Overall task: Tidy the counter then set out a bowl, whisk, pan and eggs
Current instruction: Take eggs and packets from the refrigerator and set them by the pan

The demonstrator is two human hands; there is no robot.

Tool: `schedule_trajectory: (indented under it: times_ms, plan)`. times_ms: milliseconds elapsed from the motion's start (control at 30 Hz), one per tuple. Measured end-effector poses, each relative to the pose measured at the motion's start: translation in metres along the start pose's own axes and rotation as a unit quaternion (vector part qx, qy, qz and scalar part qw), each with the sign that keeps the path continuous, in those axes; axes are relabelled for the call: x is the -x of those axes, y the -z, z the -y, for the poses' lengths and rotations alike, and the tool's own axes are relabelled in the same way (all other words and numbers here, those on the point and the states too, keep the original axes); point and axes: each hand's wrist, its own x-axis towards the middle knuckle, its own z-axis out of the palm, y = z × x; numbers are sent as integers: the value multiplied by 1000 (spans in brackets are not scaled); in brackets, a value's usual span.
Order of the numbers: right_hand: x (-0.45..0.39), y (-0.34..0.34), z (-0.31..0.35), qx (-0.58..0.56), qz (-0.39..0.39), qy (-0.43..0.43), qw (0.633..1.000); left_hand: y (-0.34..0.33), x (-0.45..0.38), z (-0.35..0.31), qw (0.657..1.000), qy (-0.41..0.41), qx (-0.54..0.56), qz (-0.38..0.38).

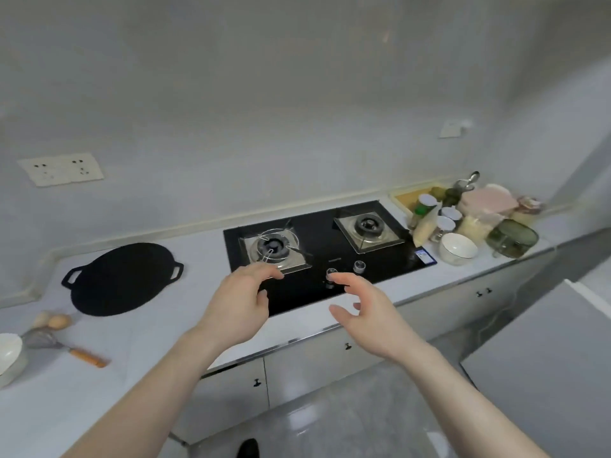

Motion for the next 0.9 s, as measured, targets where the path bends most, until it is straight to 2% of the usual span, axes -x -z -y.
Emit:
schedule_trajectory:
  times_ms: [333, 533, 900]
  plan:
    - [103, 127, -73, 13, -165, -83, 983, -82, -61, -167, 980, -179, 10, 84]
    - [136, 204, -127, 8, -281, -132, 950, -145, -123, -272, 949, -287, 29, 131]
    - [152, 317, -191, 21, -445, -210, 871, -246, -231, -412, 875, -435, 67, 200]
